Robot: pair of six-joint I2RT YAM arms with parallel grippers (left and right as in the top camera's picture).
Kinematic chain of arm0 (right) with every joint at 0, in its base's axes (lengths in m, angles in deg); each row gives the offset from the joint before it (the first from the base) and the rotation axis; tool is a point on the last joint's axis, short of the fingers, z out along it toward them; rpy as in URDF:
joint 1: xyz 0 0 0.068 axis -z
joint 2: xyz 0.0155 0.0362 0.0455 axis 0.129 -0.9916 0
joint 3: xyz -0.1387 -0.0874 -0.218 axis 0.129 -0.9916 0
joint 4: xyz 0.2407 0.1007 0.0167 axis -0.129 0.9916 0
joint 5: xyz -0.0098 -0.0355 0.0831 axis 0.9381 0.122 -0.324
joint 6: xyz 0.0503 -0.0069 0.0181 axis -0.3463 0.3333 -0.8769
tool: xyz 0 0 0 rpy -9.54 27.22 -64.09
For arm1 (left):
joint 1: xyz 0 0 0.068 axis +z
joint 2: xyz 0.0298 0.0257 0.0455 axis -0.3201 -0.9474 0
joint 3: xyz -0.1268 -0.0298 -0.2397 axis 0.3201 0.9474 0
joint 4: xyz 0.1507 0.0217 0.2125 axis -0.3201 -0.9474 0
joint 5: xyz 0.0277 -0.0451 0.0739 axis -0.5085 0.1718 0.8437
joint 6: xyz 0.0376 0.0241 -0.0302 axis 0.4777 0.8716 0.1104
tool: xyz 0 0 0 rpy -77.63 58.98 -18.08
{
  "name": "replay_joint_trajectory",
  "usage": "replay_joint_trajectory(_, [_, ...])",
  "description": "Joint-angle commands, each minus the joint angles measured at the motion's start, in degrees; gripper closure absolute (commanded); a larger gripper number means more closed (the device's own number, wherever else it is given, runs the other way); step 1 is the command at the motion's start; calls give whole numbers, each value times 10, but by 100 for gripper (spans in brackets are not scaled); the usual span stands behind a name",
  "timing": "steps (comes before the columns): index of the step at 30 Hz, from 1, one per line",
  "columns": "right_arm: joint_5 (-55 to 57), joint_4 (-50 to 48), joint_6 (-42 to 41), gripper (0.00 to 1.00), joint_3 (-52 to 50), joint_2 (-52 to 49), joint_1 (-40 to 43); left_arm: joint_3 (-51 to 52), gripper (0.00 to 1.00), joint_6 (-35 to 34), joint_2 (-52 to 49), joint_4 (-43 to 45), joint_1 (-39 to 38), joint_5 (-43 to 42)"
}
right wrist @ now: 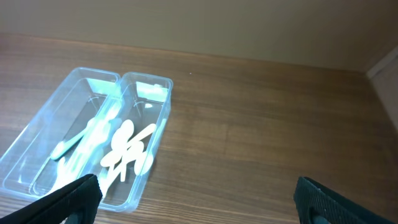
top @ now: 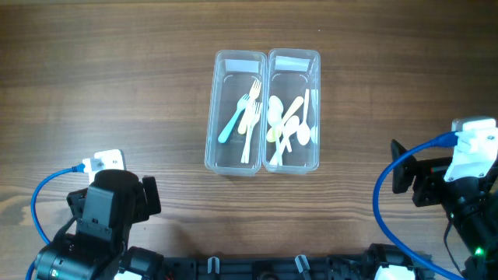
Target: Pack container
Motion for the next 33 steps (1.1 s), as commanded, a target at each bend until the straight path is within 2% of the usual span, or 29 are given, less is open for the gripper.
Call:
replay_joint_trajectory(1, [7, 0, 2, 0, 2, -2, 1, -1, 0, 3, 5, 2, 4, 14])
replay_joint_trajectory(7, [7, 0, 2, 0, 2, -2, 1, -1, 0, 3, 5, 1, 4, 14])
replay_joint_trajectory(10, [7, 0, 2, 0, 2, -2, 1, -1, 0, 3, 5, 18, 4, 45])
replay_joint_trajectory(17, [7, 0, 2, 0, 2, -2, 1, 4, 0, 3, 9, 216, 4, 89])
replay_joint_trajectory(21, [7, 0, 2, 0, 2, -2, 1, 58, 0, 3, 39, 358, 6, 88])
replay_joint_trajectory(25, [7, 0, 2, 0, 2, -2, 1, 155, 0, 3, 89, 499, 17, 86])
replay_joint_trajectory(29, [7, 0, 2, 0, 2, -2, 1, 238, 0, -2, 133, 569, 38, 56])
replay_joint_trajectory(33, [7, 0, 2, 0, 2, -2, 1, 291, 0, -2, 166, 583, 59, 26])
